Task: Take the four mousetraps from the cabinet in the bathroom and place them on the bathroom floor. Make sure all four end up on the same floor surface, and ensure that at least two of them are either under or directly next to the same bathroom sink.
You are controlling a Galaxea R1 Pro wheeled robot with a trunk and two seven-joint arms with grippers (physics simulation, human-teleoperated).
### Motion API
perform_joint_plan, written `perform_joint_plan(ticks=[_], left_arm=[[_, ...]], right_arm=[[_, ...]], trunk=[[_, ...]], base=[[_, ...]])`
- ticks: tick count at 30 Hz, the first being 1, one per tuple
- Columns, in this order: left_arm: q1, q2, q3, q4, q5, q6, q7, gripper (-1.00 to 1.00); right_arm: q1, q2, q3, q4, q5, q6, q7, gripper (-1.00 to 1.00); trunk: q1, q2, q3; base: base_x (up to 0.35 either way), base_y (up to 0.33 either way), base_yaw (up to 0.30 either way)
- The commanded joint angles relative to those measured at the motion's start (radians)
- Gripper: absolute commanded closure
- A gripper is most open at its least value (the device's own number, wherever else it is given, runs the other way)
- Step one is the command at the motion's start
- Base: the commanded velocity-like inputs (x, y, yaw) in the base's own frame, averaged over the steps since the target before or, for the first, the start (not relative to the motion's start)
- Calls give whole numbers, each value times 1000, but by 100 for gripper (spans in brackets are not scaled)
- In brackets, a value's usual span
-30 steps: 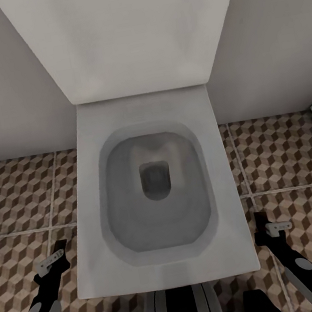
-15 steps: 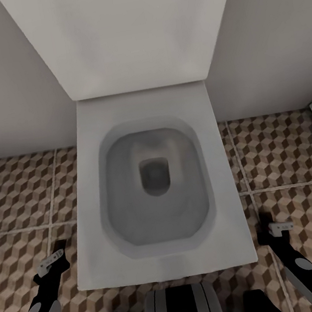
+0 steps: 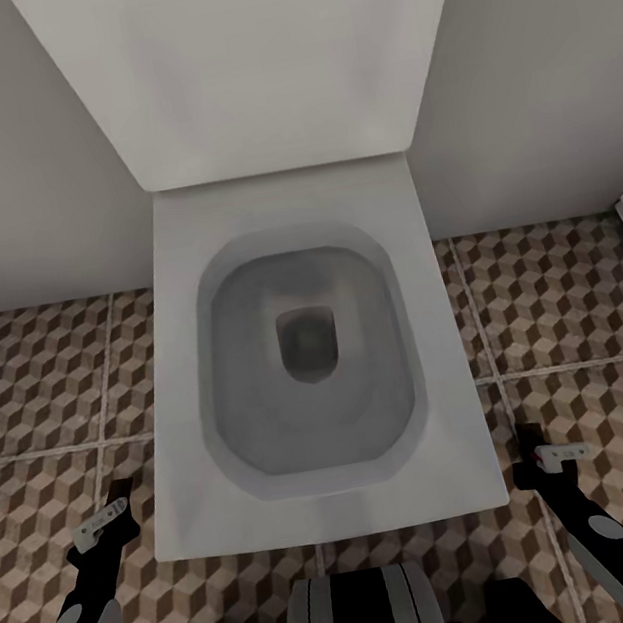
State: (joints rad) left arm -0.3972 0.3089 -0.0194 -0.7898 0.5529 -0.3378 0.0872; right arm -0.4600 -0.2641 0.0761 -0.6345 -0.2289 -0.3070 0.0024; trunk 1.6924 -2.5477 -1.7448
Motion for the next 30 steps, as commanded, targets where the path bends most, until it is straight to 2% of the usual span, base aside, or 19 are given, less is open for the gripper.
perform_joint_plan(ticks=[1, 12, 24, 30], left_arm=[[0, 0, -3, 0, 1, -3, 6, 100], [0, 0, -7, 0, -2, -1, 12, 100], [0, 10, 2, 0, -2, 3, 18, 100], [0, 12, 11, 0, 2, 2, 17, 100]], right_arm=[[-1, -1, 6, 1, -12, -5, 0, 100], [0, -1, 4, 0, -9, -5, -1, 100], [0, -1, 1, 1, 2, -6, -2, 100], [0, -1, -1, 1, 2, -6, -3, 100]], trunk=[[0, 0, 0], [0, 0, 0], [5, -3, -47], [5, -3, -47]], base=[[0, 0, 0], [0, 0, 0], [0, 0, 0], [0, 0, 0]])
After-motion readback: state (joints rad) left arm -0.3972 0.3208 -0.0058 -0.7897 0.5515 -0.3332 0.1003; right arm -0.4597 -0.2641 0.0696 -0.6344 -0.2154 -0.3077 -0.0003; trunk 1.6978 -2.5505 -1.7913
